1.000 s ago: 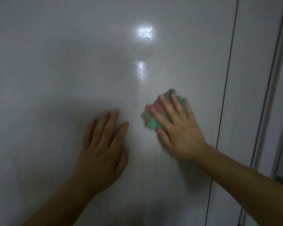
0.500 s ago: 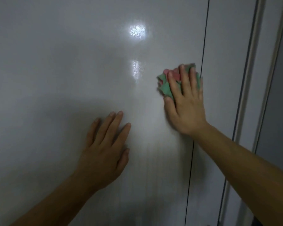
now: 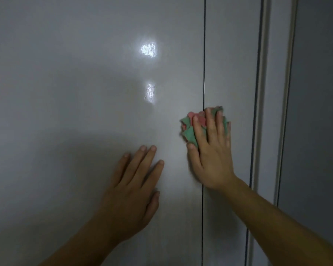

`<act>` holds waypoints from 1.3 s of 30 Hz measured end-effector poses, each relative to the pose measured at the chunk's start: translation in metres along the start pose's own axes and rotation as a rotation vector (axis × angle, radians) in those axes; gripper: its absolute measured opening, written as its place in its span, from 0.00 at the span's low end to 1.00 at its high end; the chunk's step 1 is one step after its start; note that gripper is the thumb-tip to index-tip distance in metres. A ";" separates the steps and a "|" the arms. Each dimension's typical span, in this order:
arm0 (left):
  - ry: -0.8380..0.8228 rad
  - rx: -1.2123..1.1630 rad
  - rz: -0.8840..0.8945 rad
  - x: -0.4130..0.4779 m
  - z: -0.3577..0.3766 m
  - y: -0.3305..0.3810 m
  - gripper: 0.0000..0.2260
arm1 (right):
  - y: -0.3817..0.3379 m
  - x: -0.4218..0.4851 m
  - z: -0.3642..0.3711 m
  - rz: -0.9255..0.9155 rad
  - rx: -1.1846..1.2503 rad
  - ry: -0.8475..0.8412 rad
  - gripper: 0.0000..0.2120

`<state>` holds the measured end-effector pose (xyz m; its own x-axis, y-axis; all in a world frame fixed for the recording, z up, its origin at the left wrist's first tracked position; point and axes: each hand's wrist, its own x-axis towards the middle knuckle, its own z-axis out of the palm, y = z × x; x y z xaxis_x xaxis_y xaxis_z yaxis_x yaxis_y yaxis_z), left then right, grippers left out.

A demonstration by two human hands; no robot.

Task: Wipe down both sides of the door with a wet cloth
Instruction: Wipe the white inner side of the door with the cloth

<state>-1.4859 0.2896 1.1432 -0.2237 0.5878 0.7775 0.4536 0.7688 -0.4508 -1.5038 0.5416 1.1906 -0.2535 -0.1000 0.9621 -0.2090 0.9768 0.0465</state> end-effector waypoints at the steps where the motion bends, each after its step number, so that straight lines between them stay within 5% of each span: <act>1: 0.000 0.000 0.010 0.004 0.002 0.004 0.28 | 0.000 -0.014 0.002 -0.010 0.005 -0.010 0.31; 6: 0.006 0.002 0.020 0.013 0.011 0.017 0.28 | 0.009 -0.098 0.008 -0.024 0.000 -0.138 0.30; 13: 0.078 -0.003 -0.003 0.013 0.023 0.024 0.26 | 0.049 0.008 -0.018 0.195 -0.002 -0.021 0.30; 18: 0.103 -0.005 -0.029 0.016 0.026 0.029 0.26 | 0.042 -0.084 -0.004 0.249 0.041 -0.096 0.30; 27: 0.083 0.026 -0.049 0.018 0.024 0.033 0.27 | 0.063 -0.038 -0.012 0.224 -0.011 -0.040 0.30; 34: 0.043 0.027 -0.074 0.004 0.026 0.042 0.28 | 0.024 -0.168 0.017 0.202 0.070 -0.119 0.30; 39: 0.007 0.057 -0.073 -0.013 0.034 0.048 0.29 | 0.018 -0.110 0.015 0.163 0.100 -0.028 0.30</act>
<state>-1.4902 0.3277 1.0966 -0.2480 0.5283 0.8120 0.3863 0.8226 -0.4172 -1.4935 0.5669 1.0818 -0.3174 0.0510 0.9469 -0.2554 0.9571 -0.1372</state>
